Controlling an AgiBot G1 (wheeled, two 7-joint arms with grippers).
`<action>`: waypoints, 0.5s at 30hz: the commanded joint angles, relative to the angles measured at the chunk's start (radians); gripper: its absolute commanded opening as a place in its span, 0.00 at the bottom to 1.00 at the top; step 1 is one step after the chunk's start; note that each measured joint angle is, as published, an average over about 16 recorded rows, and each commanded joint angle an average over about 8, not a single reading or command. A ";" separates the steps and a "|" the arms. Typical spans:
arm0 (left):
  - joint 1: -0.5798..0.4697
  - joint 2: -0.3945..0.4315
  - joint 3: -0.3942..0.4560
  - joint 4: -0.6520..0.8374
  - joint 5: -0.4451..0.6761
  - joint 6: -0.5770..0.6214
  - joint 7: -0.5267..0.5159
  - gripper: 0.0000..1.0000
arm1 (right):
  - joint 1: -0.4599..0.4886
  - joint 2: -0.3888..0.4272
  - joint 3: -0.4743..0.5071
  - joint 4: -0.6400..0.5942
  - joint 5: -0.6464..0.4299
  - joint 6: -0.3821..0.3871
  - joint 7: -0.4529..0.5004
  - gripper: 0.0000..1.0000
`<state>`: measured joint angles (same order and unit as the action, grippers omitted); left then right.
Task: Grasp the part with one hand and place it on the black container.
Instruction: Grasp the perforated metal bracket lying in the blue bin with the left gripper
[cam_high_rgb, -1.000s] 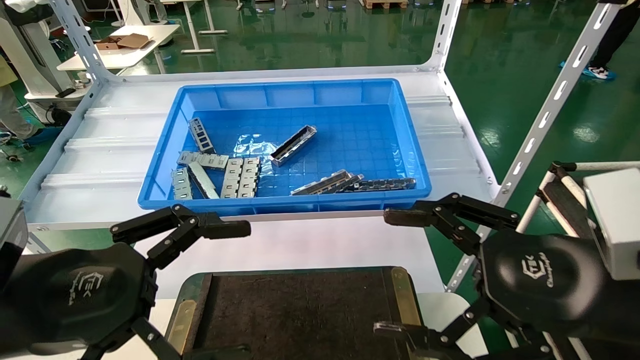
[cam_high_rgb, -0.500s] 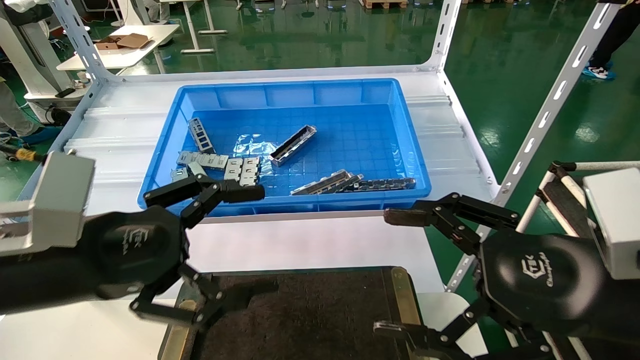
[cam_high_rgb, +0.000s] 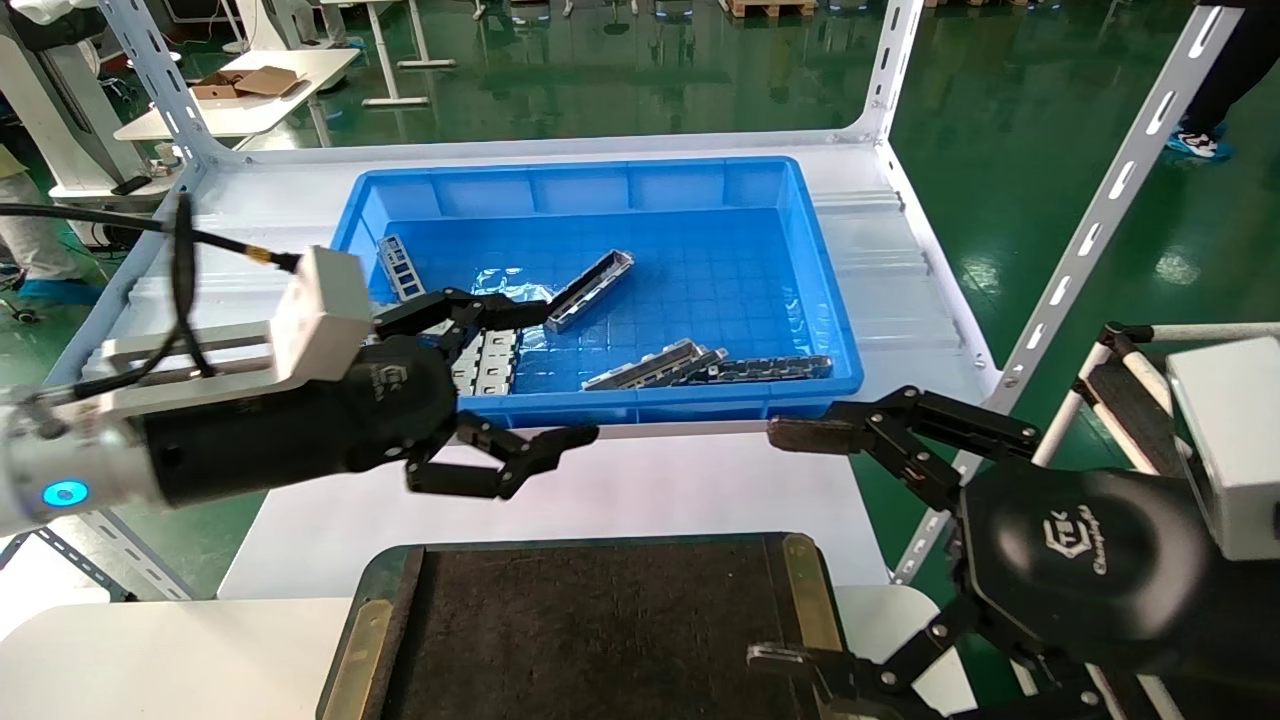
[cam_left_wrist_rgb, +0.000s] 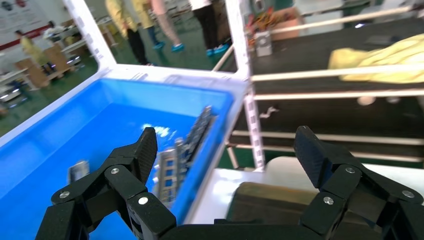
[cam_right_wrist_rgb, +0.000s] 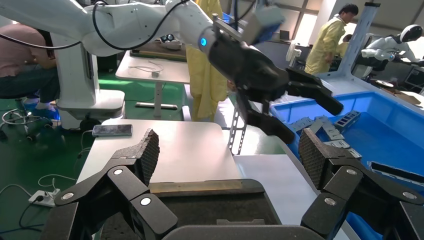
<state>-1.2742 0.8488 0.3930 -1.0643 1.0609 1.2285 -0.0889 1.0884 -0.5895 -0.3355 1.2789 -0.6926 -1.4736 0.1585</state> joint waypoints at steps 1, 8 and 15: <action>-0.014 0.026 0.012 0.028 0.034 -0.028 0.017 1.00 | 0.000 0.000 0.000 0.000 0.000 0.000 0.000 1.00; -0.071 0.141 0.034 0.185 0.105 -0.136 0.091 1.00 | 0.000 0.000 0.000 0.000 0.000 0.000 0.000 1.00; -0.151 0.247 0.040 0.383 0.147 -0.227 0.177 1.00 | 0.000 0.000 0.000 0.000 0.000 0.000 0.000 1.00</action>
<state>-1.4250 1.0959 0.4318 -0.6765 1.2047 1.0023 0.0925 1.0885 -0.5894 -0.3358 1.2789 -0.6924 -1.4734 0.1583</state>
